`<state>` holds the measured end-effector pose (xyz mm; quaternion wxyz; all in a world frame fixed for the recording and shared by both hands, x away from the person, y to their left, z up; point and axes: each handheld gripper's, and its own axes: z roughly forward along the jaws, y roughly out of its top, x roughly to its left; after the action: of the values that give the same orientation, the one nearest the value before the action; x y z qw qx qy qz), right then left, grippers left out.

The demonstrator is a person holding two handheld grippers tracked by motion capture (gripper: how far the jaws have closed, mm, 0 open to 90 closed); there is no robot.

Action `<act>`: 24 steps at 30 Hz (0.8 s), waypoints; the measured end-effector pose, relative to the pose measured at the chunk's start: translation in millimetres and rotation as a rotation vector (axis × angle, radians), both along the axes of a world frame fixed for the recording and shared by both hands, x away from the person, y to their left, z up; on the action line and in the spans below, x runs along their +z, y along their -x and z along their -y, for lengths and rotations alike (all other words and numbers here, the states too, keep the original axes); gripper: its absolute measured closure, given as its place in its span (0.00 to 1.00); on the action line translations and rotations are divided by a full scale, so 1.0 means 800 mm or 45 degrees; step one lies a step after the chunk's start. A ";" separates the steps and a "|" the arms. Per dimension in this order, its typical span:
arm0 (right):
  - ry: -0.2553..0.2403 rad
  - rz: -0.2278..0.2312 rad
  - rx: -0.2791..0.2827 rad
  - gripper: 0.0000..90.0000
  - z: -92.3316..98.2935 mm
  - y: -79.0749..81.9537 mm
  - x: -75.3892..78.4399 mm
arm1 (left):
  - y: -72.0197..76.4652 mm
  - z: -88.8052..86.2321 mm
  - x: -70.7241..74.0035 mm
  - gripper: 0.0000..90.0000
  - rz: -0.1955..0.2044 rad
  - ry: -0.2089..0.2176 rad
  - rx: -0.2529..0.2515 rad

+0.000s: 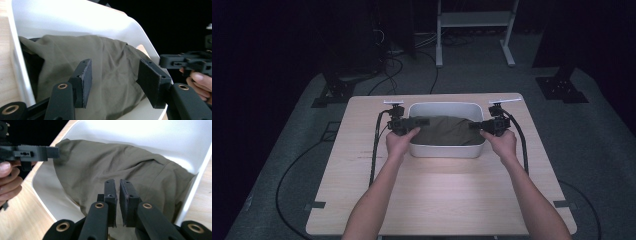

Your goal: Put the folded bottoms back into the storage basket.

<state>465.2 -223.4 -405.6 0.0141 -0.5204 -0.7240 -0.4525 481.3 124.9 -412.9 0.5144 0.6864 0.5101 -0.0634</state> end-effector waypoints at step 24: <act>-0.253 0.018 0.046 0.78 0.038 0.029 -0.002 | 0.035 -0.001 0.013 0.50 0.052 0.136 -0.069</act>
<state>441.8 -253.4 -407.0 0.0688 -0.4999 -0.6850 -0.5255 453.1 125.9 -402.7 0.5589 0.6725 0.4767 -0.0903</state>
